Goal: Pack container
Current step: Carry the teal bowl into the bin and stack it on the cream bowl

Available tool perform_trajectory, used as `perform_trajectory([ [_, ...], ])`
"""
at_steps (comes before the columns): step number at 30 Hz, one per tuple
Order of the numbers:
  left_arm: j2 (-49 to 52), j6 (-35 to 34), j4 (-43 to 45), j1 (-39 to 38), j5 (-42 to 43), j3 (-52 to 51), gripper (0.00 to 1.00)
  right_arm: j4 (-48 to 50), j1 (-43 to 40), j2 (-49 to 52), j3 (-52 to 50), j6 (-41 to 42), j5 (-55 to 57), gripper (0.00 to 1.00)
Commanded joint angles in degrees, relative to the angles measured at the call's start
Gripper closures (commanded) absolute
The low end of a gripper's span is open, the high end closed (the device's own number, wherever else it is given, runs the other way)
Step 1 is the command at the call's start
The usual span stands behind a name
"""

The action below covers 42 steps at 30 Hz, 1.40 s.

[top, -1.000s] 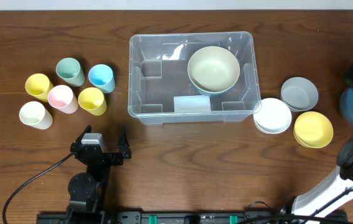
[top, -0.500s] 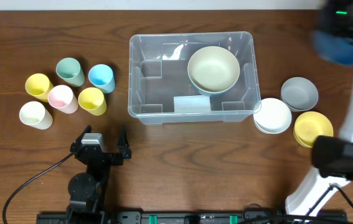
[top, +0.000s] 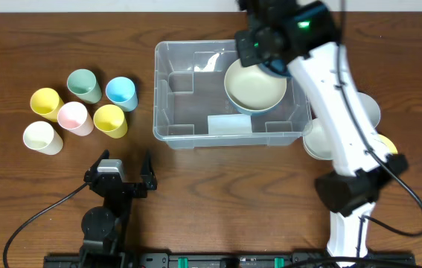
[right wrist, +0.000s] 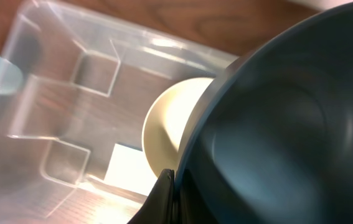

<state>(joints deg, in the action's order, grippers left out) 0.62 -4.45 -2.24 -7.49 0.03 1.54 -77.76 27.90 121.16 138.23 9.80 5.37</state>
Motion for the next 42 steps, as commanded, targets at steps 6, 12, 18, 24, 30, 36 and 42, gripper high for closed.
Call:
perform_trajectory([
  [6, -0.39, 0.15, -1.88, 0.28, -0.61, -1.29, 0.02, -1.62, 1.07, 8.9, 0.37, -0.02, 0.35, 0.99],
  [12, -0.39, 0.15, -1.88, 0.31, -0.61, -1.29, 0.02, -1.95, 1.2, 13.22, 0.37, -0.07, 0.11, 0.99],
  [18, -0.39, 0.15, -1.88, 0.28, -0.61, -1.29, 0.02, -1.31, 1.55, 14.6, 0.35, -0.9, -1.38, 0.99],
  [24, -0.39, 0.15, -1.88, 0.31, -0.61, -1.29, 0.02, -1.53, 2.6, 14.6, 0.35, -0.92, -1.33, 0.99],
  [30, -0.39, 0.15, -1.88, 0.28, -0.61, -1.31, 0.02, -1.53, 3.56, 14.6, 0.35, -1.73, -1.31, 0.53],
  [36, -0.39, 0.15, -1.88, 0.28, -0.61, -1.29, 0.02, -3.08, 3.32, 14.14, 1.09, -2.21, -1.29, 0.38],
  [42, -0.39, 0.15, -1.88, 0.28, -0.61, -1.29, 0.02, -8.41, 1.79, 11.21, 6.56, -2.23, -1.29, 0.38],
])
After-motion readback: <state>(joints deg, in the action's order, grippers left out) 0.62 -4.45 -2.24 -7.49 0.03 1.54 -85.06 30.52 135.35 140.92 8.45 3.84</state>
